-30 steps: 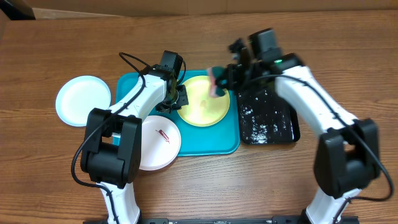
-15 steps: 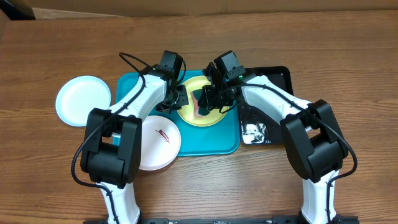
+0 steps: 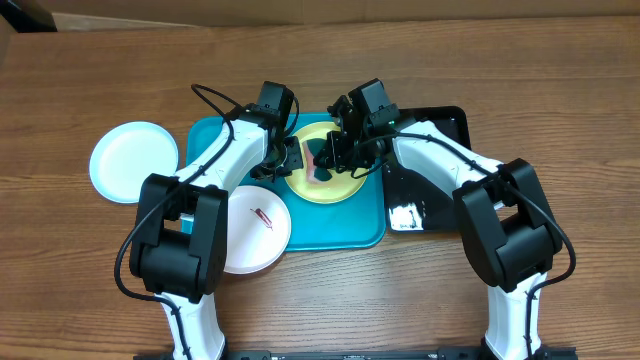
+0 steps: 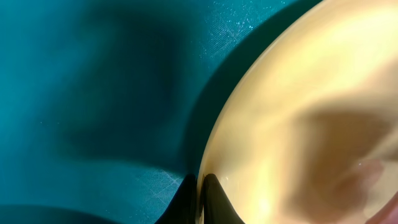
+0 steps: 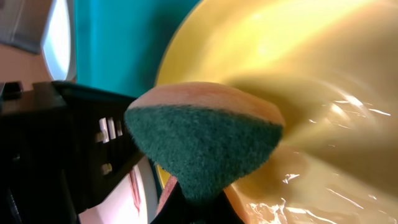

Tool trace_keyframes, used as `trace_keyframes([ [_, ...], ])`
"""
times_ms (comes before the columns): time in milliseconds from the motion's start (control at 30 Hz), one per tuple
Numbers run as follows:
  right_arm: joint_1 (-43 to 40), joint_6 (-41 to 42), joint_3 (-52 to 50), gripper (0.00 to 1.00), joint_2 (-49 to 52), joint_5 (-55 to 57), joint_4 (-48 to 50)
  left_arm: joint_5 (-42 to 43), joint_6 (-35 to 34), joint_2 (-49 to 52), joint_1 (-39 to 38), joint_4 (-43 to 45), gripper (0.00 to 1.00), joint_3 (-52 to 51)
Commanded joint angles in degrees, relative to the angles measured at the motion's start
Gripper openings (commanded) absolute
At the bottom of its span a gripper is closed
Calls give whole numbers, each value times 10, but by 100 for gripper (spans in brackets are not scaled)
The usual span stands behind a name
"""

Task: Clean dirty plates on tray and stack at the side
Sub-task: 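Bring the sponge back to the yellow plate and scrub it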

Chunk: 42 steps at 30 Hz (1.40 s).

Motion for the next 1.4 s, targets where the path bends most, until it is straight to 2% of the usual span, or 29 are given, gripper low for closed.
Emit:
trace_keyframes([
  [0,1,15,-21,4,-7,54,1,-8,11,4,-4,-4,4,-9],
  [167,7,16,-59,4,-7,62,31,-8,11,4,-4,-4,4,-9],
  [300,7,30,-60,4,-7,1,52,-8,11,4,-4,-4,4,-9],
  [367,7,46,-60,4,-7,8,54,-8,11,4,-4,-4,4,-9],
  [633,7,43,-66,4,-5,177,13,-8,11,4,-4,-4,4,-9],
  [1200,-29,41,-4,4,-43,150,-18,-9,11,4,-4,-5,4,-9],
  [1367,-29,21,-3,4,-65,68,-17,-9,11,4,-4,-5,4,-9],
])
